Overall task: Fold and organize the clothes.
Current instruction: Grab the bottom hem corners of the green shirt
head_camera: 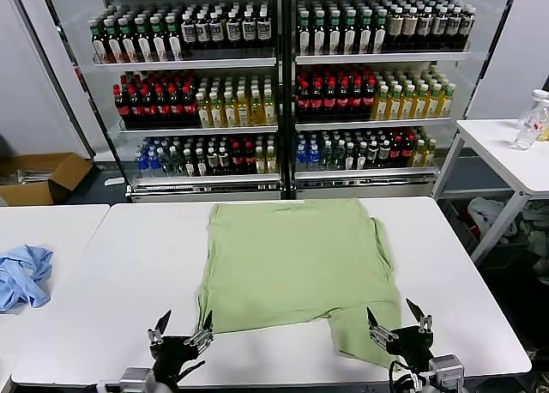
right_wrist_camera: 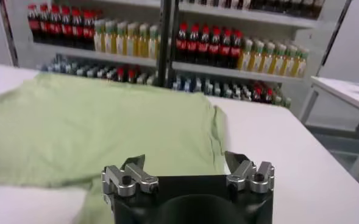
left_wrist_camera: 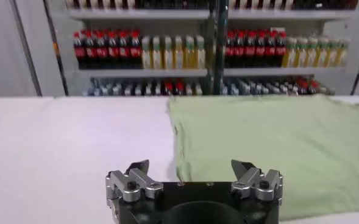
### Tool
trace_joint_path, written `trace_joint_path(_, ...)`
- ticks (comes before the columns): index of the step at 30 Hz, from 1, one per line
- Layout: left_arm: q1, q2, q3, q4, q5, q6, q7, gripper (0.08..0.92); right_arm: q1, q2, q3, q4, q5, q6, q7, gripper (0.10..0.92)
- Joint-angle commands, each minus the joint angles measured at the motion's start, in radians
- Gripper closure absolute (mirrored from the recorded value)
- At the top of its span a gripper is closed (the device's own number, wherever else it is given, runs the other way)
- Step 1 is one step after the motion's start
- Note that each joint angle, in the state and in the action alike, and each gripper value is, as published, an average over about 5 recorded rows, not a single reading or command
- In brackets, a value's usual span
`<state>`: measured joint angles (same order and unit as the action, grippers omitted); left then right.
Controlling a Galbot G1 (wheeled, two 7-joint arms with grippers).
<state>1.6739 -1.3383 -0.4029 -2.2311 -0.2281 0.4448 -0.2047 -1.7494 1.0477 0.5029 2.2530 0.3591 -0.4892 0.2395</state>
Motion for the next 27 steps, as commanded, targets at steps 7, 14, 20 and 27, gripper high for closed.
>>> trace_joint_path(7,-0.102,0.035,0.054,0.147,-0.012,0.132,-0.061,0.242,-0.028,0.015,-0.014,-0.052,0.046,-0.085,-0.005,0.25)
trace_joint_path(14,-0.105,0.043,0.053,0.146,-0.038,0.13,-0.054,0.441,-0.035,0.033,-0.04,-0.056,0.094,-0.088,-0.005,0.44)
trace_joint_path(20,-0.111,0.056,0.039,0.158,-0.112,0.126,-0.035,0.615,-0.03,0.035,-0.049,-0.053,0.124,-0.088,-0.008,0.613)
trace_joint_path(27,-0.107,0.079,0.005,0.133,-0.182,0.109,-0.022,0.814,-0.009,0.028,-0.038,-0.025,0.193,-0.057,-0.014,0.813)
